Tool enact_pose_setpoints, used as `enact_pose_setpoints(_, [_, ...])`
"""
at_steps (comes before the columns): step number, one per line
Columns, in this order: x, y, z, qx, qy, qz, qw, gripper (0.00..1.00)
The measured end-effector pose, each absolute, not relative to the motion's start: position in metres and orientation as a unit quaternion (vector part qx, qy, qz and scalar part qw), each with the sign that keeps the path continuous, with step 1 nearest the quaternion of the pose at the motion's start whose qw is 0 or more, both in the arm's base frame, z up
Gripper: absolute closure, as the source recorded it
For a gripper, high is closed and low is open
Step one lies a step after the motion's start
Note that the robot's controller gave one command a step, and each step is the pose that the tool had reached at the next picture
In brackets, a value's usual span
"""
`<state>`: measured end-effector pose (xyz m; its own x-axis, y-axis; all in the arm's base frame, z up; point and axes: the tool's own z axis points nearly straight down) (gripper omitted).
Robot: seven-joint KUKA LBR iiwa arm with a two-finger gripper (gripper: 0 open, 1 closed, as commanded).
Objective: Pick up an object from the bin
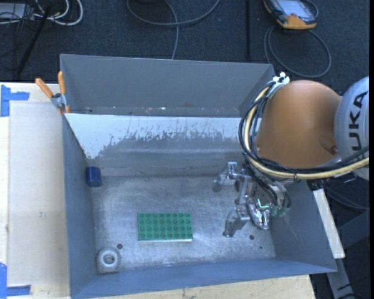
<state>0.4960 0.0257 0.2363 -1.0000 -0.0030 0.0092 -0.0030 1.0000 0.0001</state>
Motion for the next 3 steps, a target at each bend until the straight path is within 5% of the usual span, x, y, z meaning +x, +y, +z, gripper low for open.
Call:
enact_pose_setpoints(1, [0.528, 0.024, 0.115, 0.088, -0.996, 0.000, 0.004, 0.00])
enact_pose_setpoints(2, [0.507, 0.082, 0.077, 0.168, -0.986, 0.000, -0.004, 0.00])
enact_pose_setpoints(3, [0.508, 0.082, 0.078, 0.166, -0.986, -0.001, -0.005, 1.00])
